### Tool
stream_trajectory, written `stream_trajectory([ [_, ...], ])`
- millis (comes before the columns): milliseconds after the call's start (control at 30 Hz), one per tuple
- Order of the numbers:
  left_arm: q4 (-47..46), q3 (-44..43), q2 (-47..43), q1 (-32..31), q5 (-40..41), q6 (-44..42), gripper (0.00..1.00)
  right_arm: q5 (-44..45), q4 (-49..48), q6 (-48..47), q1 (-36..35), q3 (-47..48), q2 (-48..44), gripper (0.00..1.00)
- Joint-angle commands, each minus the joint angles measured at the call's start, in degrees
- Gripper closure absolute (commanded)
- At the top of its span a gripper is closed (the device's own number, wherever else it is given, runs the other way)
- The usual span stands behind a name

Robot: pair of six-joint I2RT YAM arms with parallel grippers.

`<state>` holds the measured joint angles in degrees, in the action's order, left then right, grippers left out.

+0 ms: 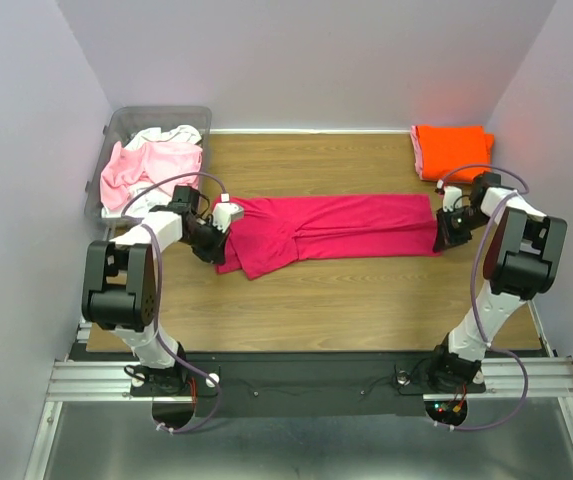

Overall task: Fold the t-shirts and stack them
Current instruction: Fold the tshirt

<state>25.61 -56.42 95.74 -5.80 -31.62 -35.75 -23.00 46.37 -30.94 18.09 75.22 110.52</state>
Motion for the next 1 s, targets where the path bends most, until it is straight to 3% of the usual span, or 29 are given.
stream_trajectory([
  [0,5.77,2.02,-6.18,-0.17,1.2,-3.18,1.0,6.91,1.0,-4.47,1.69,-4.28,-5.04,0.99],
  [100,7.18,3.16,-8.99,-0.17,2.34,-4.24,1.0,9.2,1.53,-6.93,2.3,-6.22,-6.8,0.99],
  [200,8.05,2.73,-11.98,-0.17,4.19,-4.94,0.67,7.9,4.95,-9.22,2.3,-6.14,-9.61,0.53],
  [300,11.83,0.71,-16.54,-0.35,1.39,-9.24,0.56,5.17,10.05,-10.11,2.3,-3.86,-12.78,0.46],
  [400,14.47,0.78,-22.52,-2.54,-0.11,-13.9,0.54,2.71,12.86,-9.85,2.3,-1.49,-15.24,0.45],
  [533,13.34,5.87,-26.22,-10.7,4.27,-20.93,0.54,-2.83,17.17,-7.83,1.26,1.94,-14.72,0.48],
  [667,9.75,8.95,-23.07,-19.84,6.12,-21.3,0.55,-6.52,17.62,-4.75,-0.42,3.09,-13.67,0.5],
  [967,1.47,9.49,-12.52,-25.13,11.22,-18.22,0.54,-7.23,17.18,-3.08,-0.77,3.35,-12.43,0.52],
])
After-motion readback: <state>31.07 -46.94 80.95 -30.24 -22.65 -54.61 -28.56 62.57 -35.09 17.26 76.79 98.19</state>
